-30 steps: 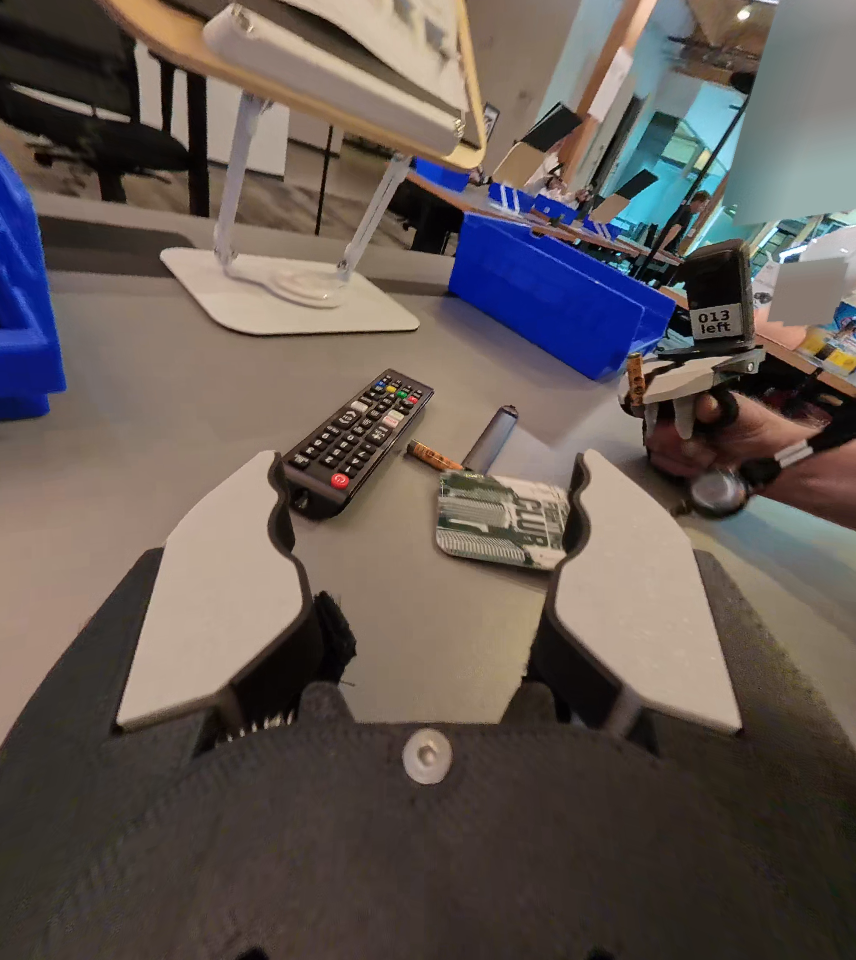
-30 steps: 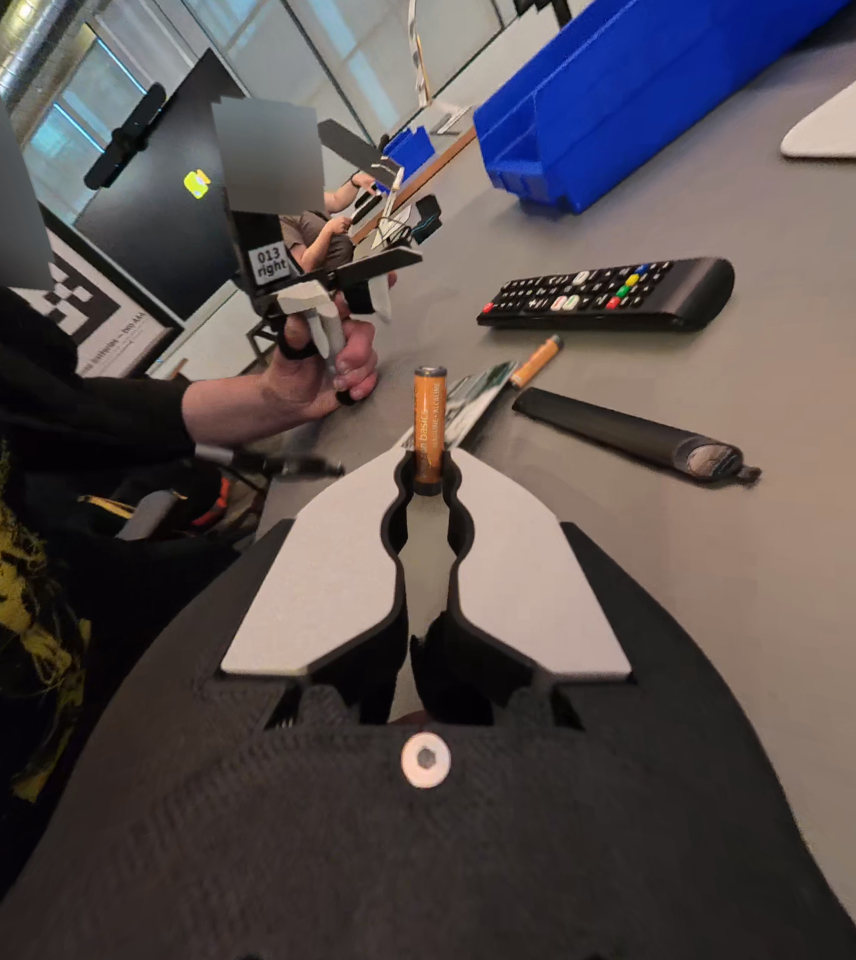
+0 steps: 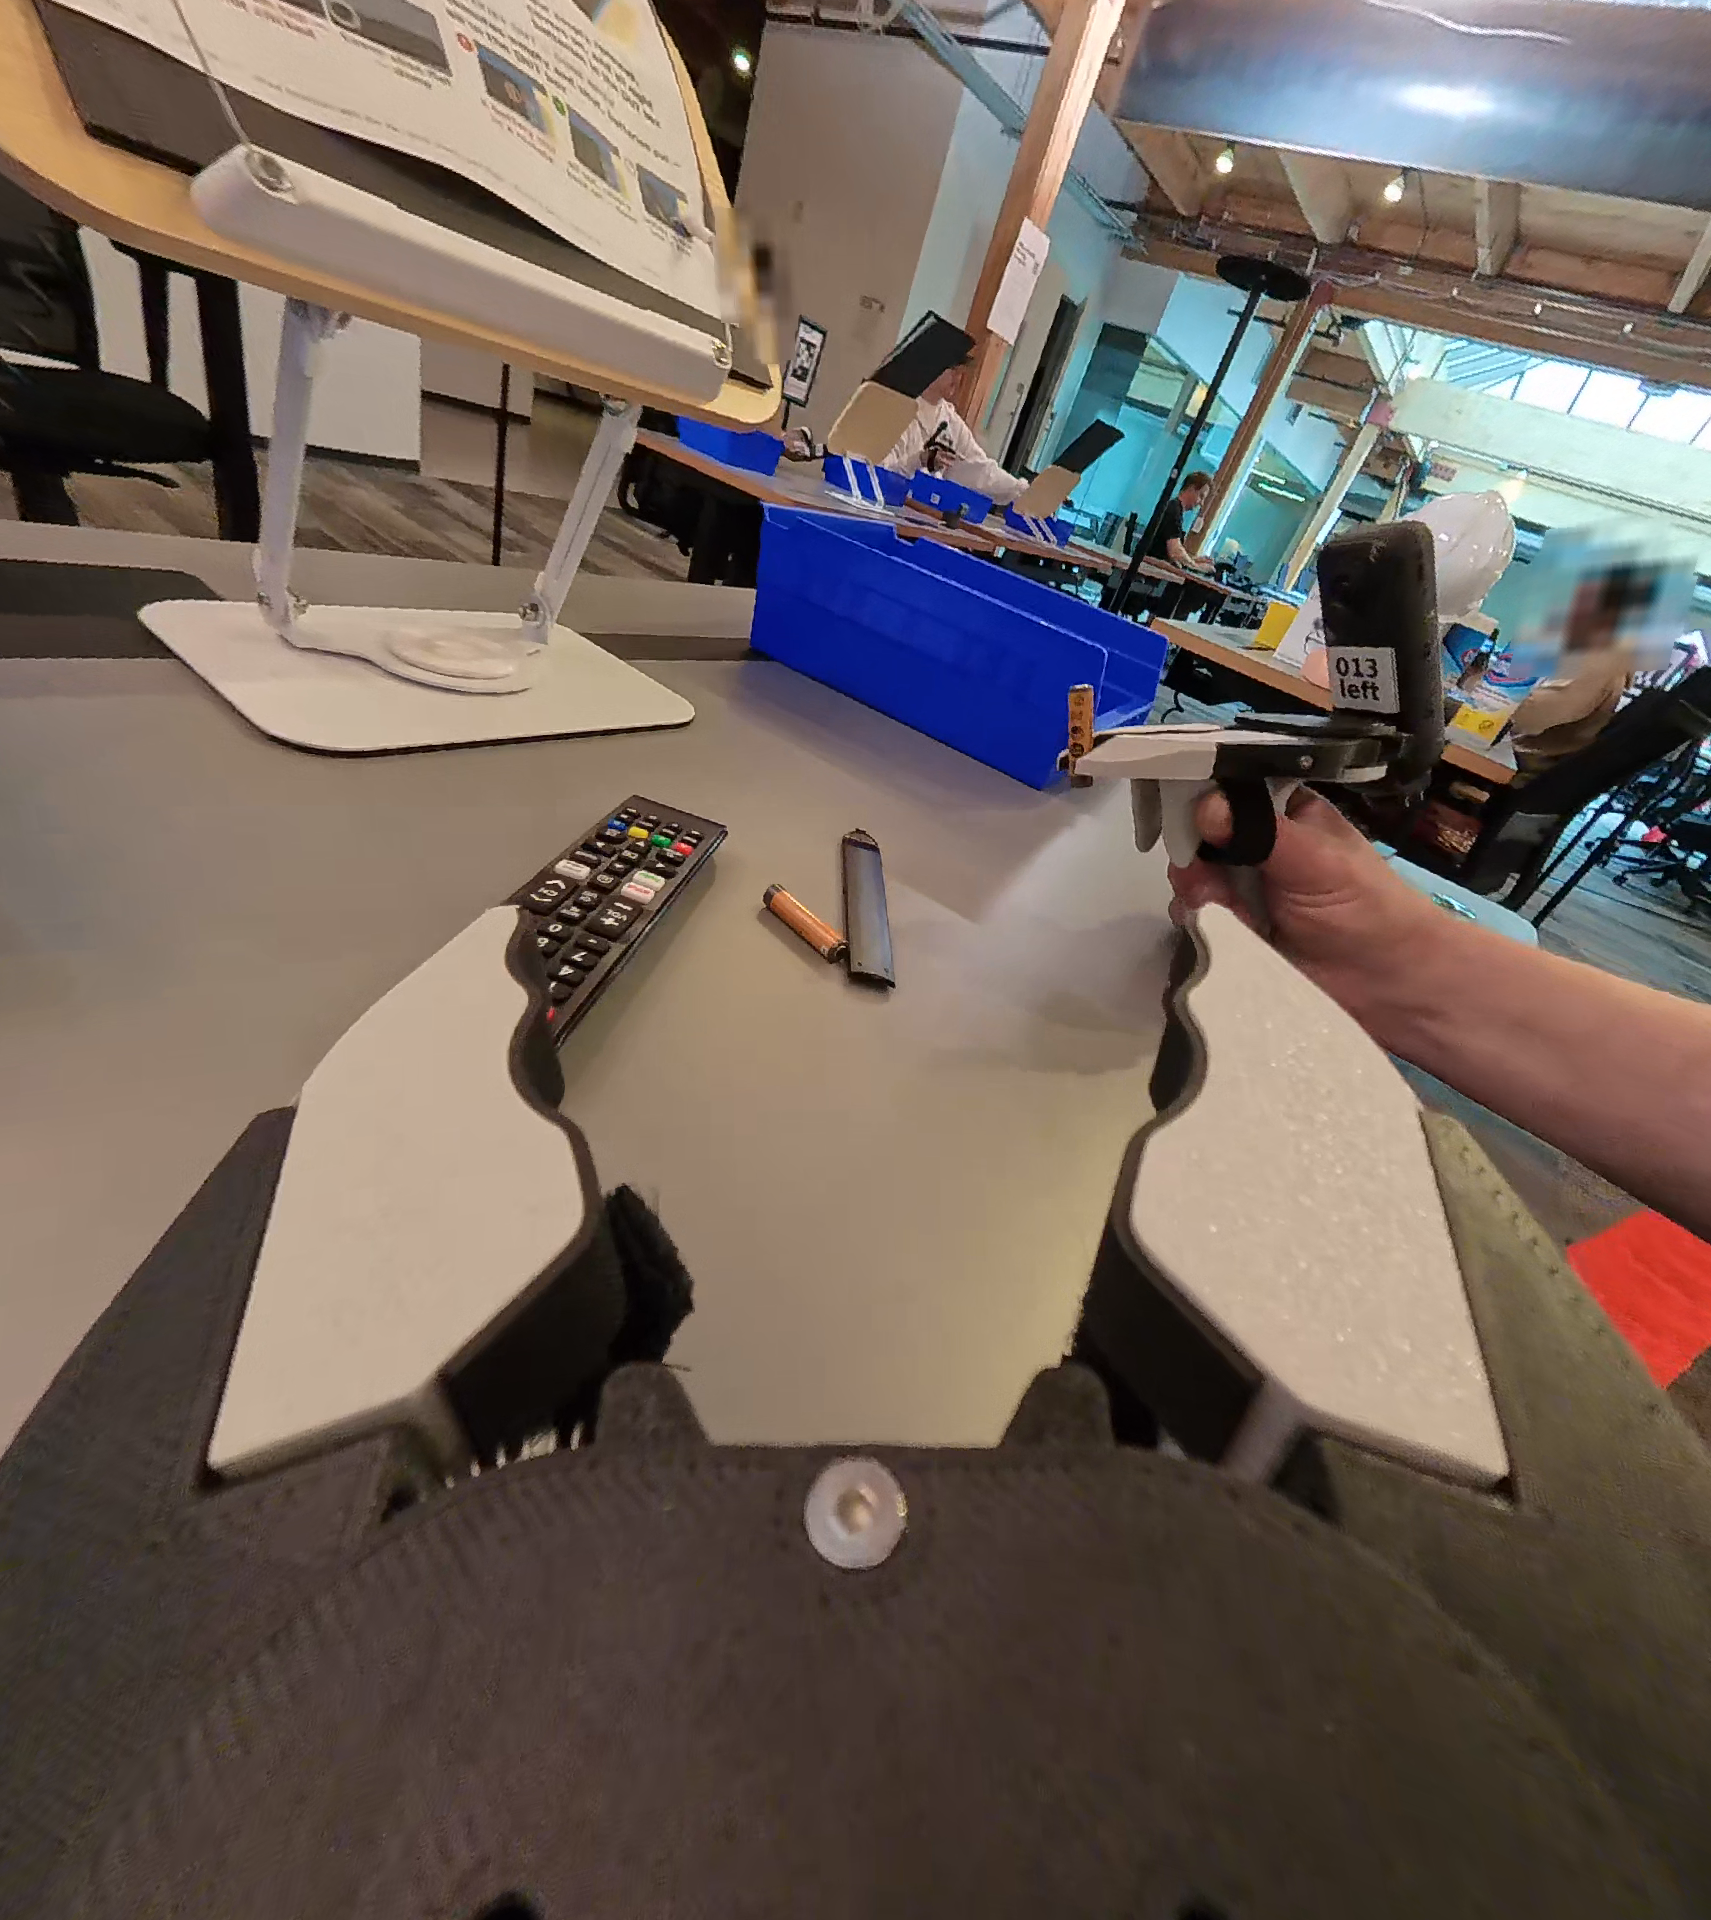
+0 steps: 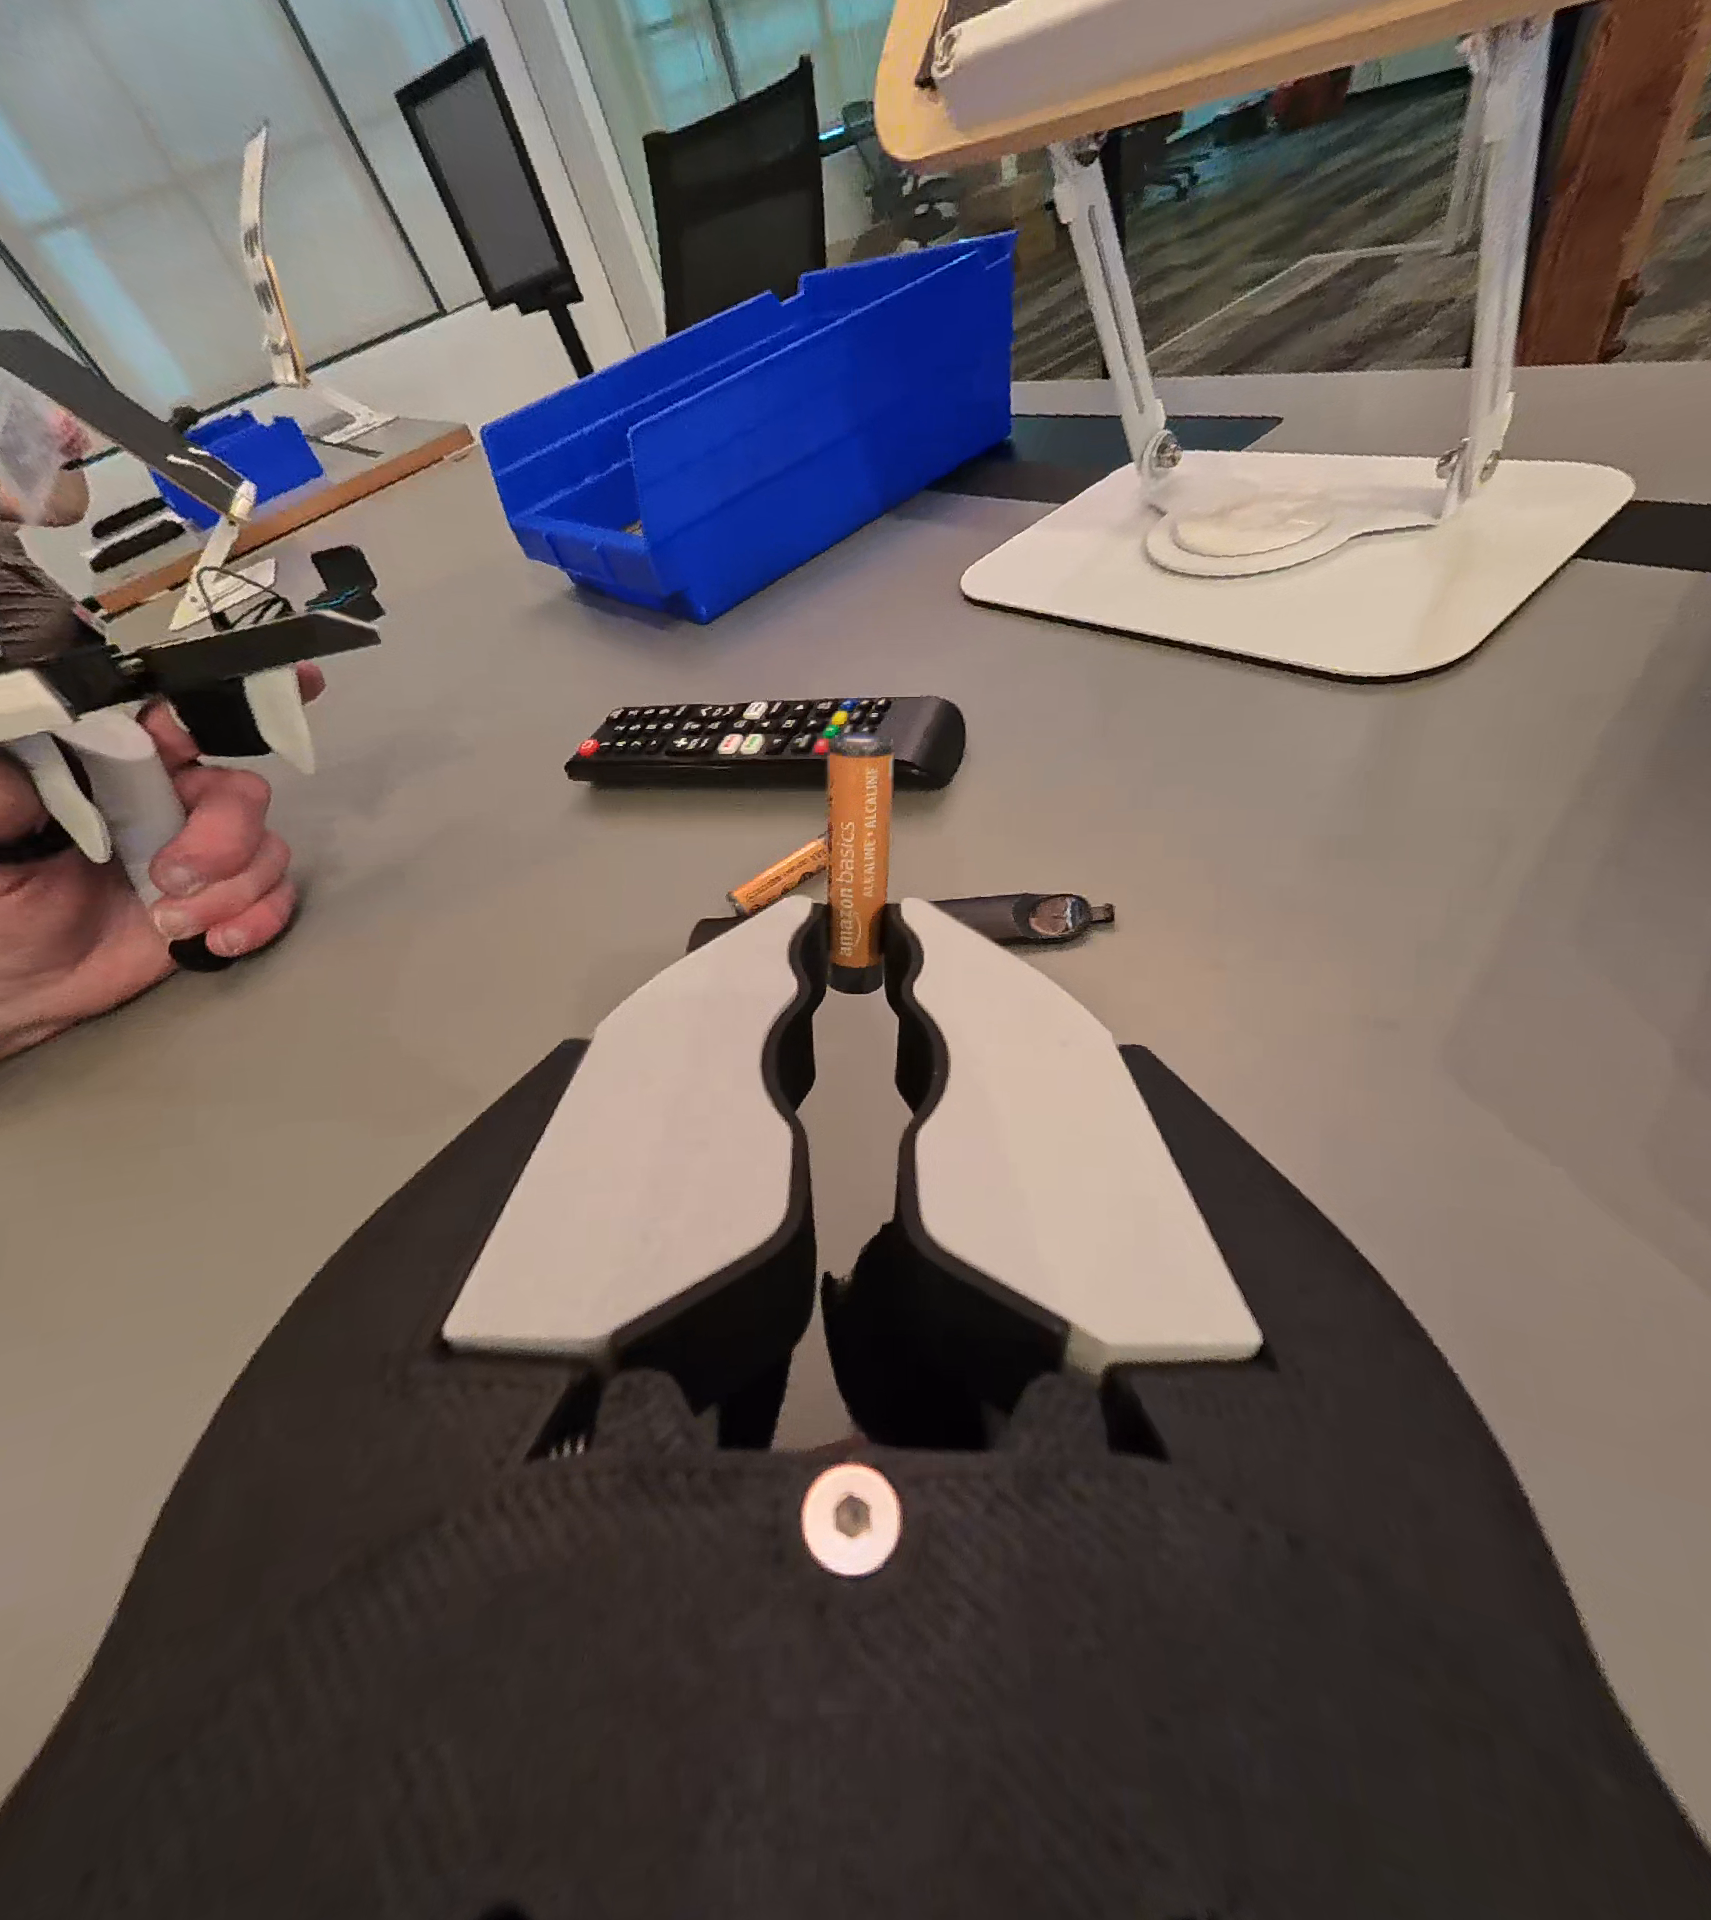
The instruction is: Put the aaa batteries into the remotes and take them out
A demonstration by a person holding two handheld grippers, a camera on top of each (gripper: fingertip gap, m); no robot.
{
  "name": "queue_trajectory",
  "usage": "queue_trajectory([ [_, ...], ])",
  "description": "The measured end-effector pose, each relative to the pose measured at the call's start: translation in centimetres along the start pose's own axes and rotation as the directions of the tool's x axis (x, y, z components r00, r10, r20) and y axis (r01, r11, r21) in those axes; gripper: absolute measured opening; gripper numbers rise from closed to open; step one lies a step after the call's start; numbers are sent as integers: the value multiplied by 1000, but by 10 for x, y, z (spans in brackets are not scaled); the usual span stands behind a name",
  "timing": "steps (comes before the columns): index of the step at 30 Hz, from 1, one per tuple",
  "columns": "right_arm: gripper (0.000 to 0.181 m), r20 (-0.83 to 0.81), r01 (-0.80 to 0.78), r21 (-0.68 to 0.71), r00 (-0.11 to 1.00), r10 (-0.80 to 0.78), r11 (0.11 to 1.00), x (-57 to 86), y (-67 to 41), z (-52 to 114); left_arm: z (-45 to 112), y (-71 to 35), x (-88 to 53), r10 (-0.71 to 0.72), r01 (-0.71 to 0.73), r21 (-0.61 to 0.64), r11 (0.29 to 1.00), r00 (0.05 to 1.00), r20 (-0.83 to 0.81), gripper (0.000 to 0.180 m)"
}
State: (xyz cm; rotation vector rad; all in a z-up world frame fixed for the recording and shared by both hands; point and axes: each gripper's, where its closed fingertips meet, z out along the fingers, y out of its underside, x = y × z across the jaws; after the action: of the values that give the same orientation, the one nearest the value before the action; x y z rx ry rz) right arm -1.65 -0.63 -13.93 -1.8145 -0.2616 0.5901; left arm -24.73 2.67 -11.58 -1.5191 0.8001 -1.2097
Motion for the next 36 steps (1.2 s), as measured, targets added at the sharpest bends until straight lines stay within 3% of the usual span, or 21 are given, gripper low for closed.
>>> queue_trajectory([
  [13, 10, 0, 56, -106, 998, -56, 993, -5, 13, 11, -3, 0, 3, 16, -16, 12, 1000, 1000, 13, 112],
  [19, 9, 111, -8, 22, 994, 6, 1000, -17, 1, -13, -8, 0, 2, 19, -21, 26, 999, 997, 69, 112],
  [36, 9, 89, 71, 60, 993, -76, 996, -22, -2, -17, -3, 2, 7, 4, -5, 7, 1000, 1000, 14, 108],
])
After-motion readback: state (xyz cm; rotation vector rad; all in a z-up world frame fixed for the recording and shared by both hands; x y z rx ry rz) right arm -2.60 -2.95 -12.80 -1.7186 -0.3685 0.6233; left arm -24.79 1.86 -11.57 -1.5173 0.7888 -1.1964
